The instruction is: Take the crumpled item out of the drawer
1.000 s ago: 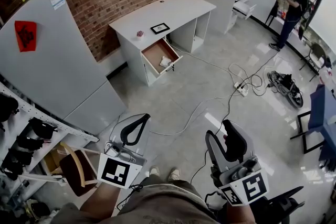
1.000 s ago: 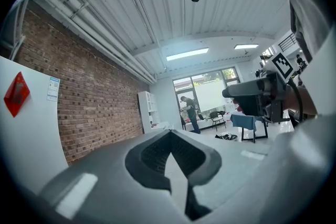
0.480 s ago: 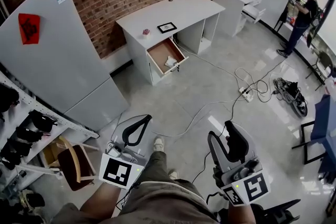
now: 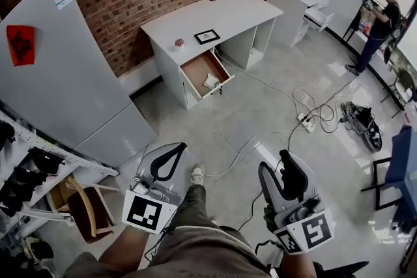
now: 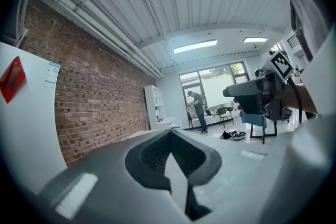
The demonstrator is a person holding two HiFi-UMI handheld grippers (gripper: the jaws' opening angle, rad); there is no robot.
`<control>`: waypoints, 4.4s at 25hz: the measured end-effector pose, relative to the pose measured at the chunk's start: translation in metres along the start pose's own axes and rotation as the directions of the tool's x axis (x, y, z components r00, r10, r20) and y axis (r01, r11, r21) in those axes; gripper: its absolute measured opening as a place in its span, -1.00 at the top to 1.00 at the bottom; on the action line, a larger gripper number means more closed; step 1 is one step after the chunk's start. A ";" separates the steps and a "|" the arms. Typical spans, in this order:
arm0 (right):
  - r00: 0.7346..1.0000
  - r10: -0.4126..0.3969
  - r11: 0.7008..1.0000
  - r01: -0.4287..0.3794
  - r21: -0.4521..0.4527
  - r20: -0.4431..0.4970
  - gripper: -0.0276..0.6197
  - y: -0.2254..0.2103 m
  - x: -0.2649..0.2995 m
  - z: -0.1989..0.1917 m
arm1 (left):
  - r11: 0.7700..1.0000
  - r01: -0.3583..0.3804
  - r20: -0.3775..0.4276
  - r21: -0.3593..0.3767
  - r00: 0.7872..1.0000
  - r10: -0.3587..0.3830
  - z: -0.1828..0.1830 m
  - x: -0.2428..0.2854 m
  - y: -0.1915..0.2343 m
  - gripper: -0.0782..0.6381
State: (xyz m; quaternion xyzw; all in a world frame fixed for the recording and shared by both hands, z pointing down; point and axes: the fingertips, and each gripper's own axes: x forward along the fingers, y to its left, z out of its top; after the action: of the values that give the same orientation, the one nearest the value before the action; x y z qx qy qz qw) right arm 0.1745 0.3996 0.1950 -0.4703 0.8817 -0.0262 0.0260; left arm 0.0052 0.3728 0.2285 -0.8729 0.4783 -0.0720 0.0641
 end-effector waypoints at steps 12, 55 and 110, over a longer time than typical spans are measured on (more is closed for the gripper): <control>0.994 -0.040 0.999 0.043 0.033 -0.105 0.23 -0.074 0.157 -0.028 | 0.997 0.071 -0.055 -0.012 0.996 -0.072 -0.034 0.137 0.107 0.78; 0.821 0.356 0.934 -0.321 0.155 -0.446 0.23 -0.344 0.590 -0.180 | 0.961 -0.217 -0.383 -0.173 0.914 0.137 -0.187 0.534 0.315 0.78; 0.348 0.386 0.845 -0.505 0.176 -0.855 0.23 -0.304 0.696 -0.542 | 0.935 -0.316 -0.656 -0.163 0.742 0.136 -0.445 0.522 0.352 0.78</control>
State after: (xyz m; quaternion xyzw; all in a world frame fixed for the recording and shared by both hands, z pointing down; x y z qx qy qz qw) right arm 0.0009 -0.3365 0.7419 -0.1335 0.8645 -0.1981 -0.4423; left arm -0.0915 -0.2752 0.6355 -0.7321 0.5798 -0.2897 -0.2094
